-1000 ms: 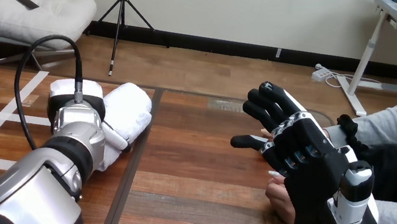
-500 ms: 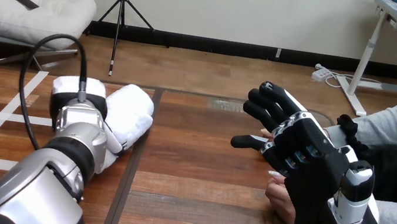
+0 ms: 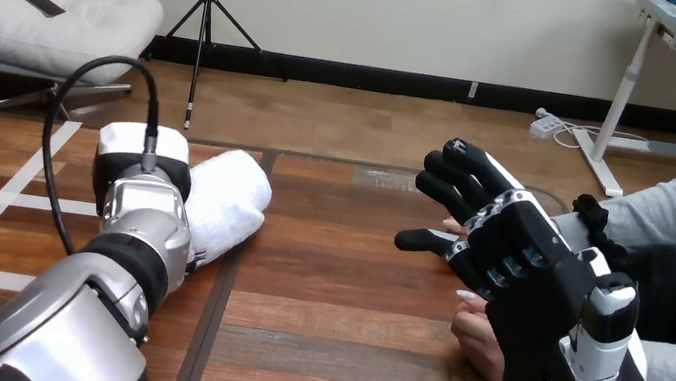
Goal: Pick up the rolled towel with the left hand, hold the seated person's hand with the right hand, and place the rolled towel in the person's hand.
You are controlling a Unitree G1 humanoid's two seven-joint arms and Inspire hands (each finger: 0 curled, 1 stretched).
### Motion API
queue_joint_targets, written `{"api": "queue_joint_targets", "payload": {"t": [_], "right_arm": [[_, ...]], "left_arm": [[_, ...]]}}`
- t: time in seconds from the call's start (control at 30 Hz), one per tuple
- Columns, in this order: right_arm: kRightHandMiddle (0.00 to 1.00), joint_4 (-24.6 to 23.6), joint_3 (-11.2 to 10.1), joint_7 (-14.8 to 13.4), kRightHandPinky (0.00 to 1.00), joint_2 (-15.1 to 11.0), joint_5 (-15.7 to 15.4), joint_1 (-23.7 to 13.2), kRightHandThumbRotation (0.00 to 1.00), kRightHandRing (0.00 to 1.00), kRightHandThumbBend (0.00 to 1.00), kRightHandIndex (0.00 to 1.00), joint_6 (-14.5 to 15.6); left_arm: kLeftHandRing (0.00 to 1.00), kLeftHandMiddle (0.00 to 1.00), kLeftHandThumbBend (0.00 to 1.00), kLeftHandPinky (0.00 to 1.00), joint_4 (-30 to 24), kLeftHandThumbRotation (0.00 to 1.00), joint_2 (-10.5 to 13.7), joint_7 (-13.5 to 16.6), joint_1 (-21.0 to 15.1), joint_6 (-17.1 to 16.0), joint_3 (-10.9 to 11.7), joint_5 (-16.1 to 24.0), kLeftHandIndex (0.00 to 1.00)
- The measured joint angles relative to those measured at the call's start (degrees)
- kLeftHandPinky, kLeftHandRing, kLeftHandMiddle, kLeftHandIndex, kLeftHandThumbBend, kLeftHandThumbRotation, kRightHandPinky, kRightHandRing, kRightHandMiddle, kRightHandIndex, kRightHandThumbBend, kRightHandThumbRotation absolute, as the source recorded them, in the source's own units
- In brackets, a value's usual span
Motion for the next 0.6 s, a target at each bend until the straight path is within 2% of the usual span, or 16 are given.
{"api": "queue_joint_targets", "payload": {"t": [0.37,0.6], "right_arm": [[0.90,0.0,0.0,0.0,0.72,0.0,0.1,-0.1,1.00,0.92,0.90,0.88,0.0],[0.90,0.0,-0.1,0.0,0.72,0.0,0.2,-0.4,1.00,0.92,0.90,0.88,0.0]], "left_arm": [[0.27,0.38,0.65,0.19,0.0,0.03,-0.9,1.6,0.0,0.6,-0.2,0.0,0.67],[0.27,0.38,0.64,0.18,0.0,0.01,-1.2,3.9,0.0,0.6,0.6,-0.5,0.67]]}}
